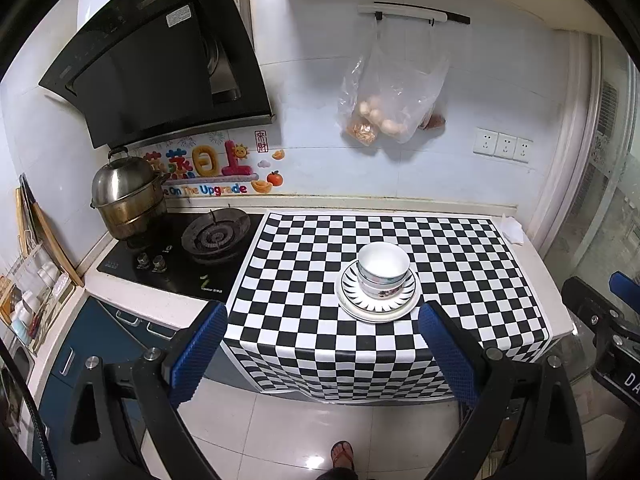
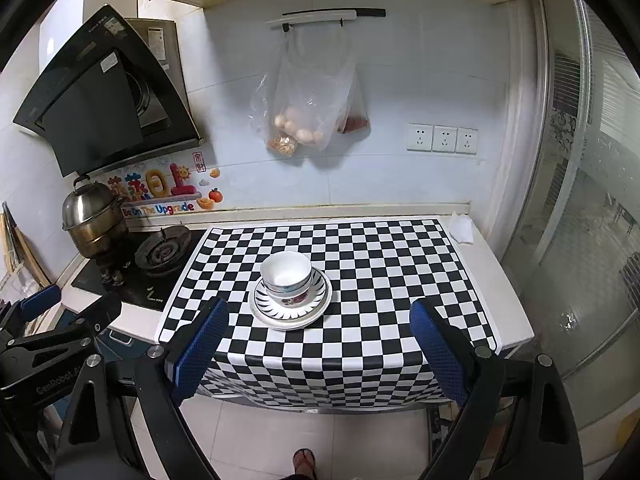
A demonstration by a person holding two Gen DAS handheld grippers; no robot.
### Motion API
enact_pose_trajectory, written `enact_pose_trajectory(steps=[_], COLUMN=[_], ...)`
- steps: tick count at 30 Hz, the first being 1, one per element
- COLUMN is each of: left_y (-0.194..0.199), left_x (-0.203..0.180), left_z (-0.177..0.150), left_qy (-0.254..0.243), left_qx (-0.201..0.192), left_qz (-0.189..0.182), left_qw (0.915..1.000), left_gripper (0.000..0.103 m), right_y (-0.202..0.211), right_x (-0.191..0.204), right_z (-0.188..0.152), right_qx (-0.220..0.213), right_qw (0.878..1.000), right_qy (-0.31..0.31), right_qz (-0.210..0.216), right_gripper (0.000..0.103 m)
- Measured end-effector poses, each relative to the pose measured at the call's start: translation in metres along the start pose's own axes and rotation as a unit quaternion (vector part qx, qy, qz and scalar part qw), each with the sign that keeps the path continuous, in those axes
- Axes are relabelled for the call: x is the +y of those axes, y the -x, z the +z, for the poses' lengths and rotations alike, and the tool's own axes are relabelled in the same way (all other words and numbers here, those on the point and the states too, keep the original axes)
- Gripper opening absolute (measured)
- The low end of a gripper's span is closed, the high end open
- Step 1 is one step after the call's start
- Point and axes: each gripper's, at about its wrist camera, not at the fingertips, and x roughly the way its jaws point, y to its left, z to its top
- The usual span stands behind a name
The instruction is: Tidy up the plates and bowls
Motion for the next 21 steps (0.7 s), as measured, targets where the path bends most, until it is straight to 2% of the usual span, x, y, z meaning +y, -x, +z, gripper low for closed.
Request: enact_pose_trajectory(steps=[21], left_y=[-0.001], left_x=[0.001], left_z=[0.001], left_qy=[0.0], left_qx=[0.002], left_qz=[0.003], left_qw=[1.0], left_gripper=[0.098], right_y=[-0.013], right_x=[-0.001], right_z=[0.002], right_qx=[-0.001], right_qw=[1.0], right_qy=[-0.003], right_qz=[-0.001], right_gripper=[0.094])
